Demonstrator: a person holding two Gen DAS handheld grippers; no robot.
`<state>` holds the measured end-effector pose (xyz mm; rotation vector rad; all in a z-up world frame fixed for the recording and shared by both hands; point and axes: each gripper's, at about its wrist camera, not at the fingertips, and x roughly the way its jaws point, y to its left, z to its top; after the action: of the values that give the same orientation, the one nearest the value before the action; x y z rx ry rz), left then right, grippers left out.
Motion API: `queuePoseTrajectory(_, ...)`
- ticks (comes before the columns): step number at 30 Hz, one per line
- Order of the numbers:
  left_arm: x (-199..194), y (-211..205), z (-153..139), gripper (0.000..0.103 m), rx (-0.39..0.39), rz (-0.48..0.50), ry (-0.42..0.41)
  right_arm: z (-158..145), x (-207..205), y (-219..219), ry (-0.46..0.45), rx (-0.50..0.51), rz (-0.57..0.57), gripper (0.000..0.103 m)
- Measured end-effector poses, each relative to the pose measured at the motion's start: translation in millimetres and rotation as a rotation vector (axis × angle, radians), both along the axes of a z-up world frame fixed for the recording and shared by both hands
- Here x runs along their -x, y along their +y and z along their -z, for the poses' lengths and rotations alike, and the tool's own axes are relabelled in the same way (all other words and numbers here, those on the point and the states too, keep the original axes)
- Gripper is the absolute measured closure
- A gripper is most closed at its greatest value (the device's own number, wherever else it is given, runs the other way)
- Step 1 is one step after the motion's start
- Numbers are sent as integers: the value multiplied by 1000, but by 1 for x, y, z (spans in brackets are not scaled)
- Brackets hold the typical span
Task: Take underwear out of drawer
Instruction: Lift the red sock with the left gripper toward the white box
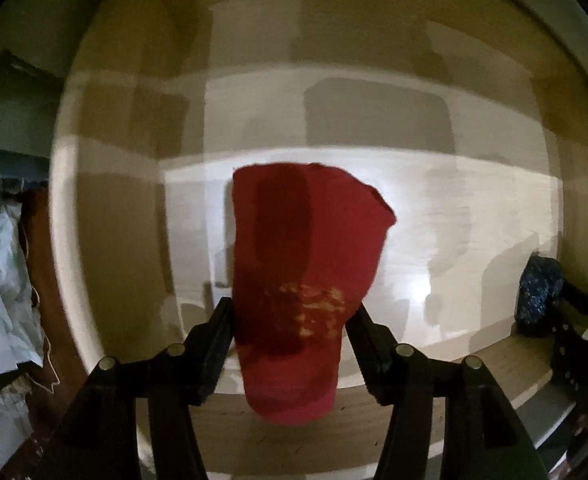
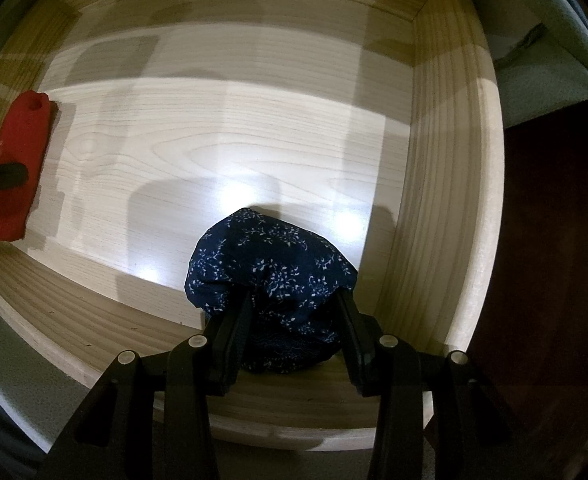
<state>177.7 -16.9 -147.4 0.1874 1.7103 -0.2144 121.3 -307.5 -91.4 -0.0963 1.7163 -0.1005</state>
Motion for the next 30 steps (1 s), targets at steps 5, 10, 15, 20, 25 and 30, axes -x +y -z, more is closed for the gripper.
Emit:
queuePoseTrajectory(5,3,-3,10,45,-3,-12,13,0,-1,-1,0,0,0,64)
queuePoseTrajectory(10,0,-9,-2,49,-4,2,-10,0,-2,-2,-3,0,0,64)
queuePoseTrajectory(15,6,-5,-18,68,4,13,-20,1,-4,-3,-6,1,0,64)
queuePoseTrajectory(20,23,-19,-29,71,14,32,-64,3,-5,-4,-10,4,3,63)
queuePoseTrajectory(25,34,-20,-54,71,41,53,-98,2,-1,-2,-17,5,12,62)
queuePoseTrajectory(30,52,-22,-80,71,45,67,-156,1,-1,-6,-8,11,17,62)
